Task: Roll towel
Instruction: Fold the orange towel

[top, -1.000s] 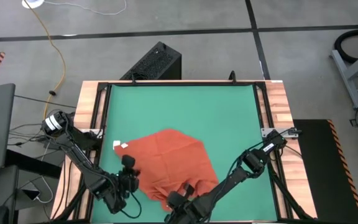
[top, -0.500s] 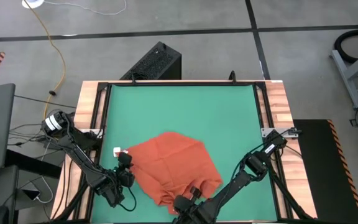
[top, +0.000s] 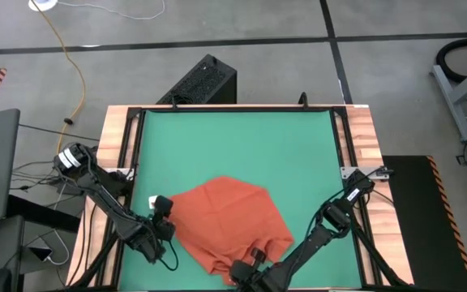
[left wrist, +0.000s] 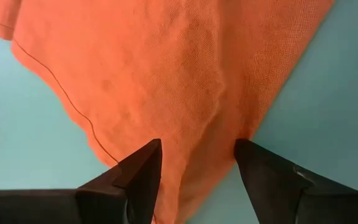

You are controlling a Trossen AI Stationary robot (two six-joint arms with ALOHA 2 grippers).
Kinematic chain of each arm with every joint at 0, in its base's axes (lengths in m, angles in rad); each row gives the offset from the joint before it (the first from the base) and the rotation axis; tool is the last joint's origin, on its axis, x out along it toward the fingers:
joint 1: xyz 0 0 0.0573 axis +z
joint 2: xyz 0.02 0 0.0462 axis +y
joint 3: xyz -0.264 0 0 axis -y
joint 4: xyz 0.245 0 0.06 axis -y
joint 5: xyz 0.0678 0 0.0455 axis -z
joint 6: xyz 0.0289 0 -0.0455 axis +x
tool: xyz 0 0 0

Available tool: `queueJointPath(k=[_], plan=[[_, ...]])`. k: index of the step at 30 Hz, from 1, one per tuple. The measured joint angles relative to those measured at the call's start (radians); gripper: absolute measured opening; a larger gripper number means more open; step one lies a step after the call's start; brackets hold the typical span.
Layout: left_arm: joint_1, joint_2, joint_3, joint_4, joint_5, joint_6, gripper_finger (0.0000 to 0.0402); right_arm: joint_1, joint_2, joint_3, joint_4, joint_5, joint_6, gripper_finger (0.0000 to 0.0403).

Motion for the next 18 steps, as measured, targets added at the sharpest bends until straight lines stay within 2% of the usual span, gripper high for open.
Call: queueJointPath(k=[4, 7, 11, 15, 18], plan=[[0.028, -0.016, -0.015, 0.000, 0.056, 0.001, 0.0196, 0.012, 0.000, 0.000, -0.001, -0.001, 0.000, 0.0002], [0.045, -0.041, -0.027, 0.002, 0.087, -0.006, 0.0176, 0.018, 0.000, 0.000, -0.002, -0.002, 0.000, 0.0002], [0.063, -0.067, -0.034, 0.004, 0.125, -0.007, 0.0117, 0.018, 0.000, 0.000, -0.002, -0.004, 0.001, 0.0002], [0.072, -0.072, -0.034, 0.006, 0.174, 0.006, 0.0028, 0.019, 0.000, 0.000, -0.001, -0.004, 0.002, 0.0002], [0.072, -0.072, -0.028, 0.002, 0.199, -0.028, 0.0009, 0.019, 0.000, 0.005, -0.007, -0.004, 0.005, 0.0002]])
